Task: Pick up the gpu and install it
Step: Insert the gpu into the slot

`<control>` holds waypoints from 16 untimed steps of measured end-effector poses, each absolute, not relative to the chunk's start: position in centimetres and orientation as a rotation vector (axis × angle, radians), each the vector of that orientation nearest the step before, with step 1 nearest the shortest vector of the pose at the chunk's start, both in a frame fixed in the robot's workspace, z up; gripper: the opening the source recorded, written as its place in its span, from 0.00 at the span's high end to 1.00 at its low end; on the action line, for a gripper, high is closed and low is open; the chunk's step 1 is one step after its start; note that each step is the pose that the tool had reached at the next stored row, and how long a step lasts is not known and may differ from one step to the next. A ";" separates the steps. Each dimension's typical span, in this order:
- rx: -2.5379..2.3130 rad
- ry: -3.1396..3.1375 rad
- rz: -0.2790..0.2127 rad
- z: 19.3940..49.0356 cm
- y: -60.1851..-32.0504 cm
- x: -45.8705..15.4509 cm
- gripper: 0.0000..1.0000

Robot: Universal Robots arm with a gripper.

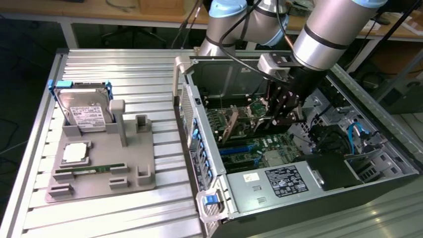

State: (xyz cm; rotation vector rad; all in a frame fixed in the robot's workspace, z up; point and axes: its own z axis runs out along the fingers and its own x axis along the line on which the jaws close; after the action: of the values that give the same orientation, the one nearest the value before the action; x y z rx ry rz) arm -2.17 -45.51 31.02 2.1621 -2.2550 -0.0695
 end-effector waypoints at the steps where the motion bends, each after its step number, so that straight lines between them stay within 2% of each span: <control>1: 2.162 -2.255 -0.070 31.0 -45.6 -2.2 0.73; 16: 2.159 -2.252 -0.073 30.5 -46.2 -2.4 0.73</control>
State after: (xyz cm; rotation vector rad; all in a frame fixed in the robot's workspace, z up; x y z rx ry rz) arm -2.43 -46.18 30.46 2.1595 -2.2523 -0.0732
